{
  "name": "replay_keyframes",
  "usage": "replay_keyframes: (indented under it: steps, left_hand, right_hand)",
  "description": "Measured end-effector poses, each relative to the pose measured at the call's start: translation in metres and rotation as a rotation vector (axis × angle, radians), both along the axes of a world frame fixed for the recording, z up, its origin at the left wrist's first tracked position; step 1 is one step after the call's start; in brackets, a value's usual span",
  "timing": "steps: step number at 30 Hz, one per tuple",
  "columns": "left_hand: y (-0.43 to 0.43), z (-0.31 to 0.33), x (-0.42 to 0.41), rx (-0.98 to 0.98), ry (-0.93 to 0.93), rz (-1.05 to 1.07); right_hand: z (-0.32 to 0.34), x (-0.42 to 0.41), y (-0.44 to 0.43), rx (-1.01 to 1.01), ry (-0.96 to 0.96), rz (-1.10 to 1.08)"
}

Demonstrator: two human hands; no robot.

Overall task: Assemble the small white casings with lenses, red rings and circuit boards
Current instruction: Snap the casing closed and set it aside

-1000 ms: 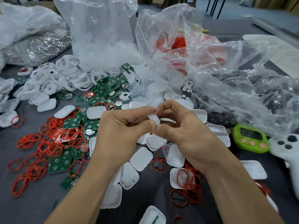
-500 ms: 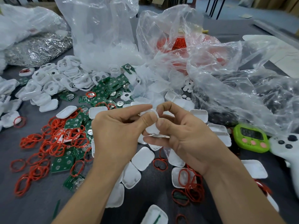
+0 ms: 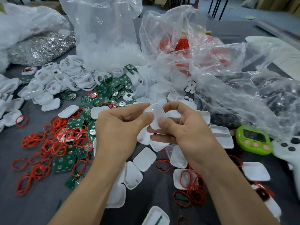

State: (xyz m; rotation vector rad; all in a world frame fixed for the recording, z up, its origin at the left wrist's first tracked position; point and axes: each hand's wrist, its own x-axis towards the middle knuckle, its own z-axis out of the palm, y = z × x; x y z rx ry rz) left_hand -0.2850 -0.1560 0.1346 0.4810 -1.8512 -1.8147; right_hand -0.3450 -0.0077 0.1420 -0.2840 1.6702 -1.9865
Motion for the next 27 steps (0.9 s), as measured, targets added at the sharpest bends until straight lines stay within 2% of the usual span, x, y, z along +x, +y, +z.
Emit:
replay_keyframes:
  steps: [4,9,18,22,24,27]
  left_hand:
    - [0.003,-0.004,-0.001,0.023,-0.026,0.034]
    - [0.013,-0.003,0.000,-0.064,-0.097,-0.157]
    - [0.014,-0.005,0.001,0.002,-0.069,-0.070]
    - [0.018,-0.003,-0.002,-0.098,-0.036,-0.033]
    - [0.020,-0.002,-0.001,-0.114,-0.004,0.013]
    - [0.018,-0.004,0.002,-0.202,-0.008,0.059]
  right_hand:
    - [-0.003,0.000,-0.004,0.094,0.059,-0.063]
    - [-0.004,0.003,-0.005,-0.013,0.005,-0.156]
    - [-0.003,0.007,-0.008,-0.027,-0.034,-0.169]
    - [-0.001,0.004,-0.008,-0.077,-0.070,-0.163]
    - [-0.001,0.002,-0.007,-0.011,-0.013,-0.155]
    - [-0.002,0.000,-0.003,0.153,0.234,-0.181]
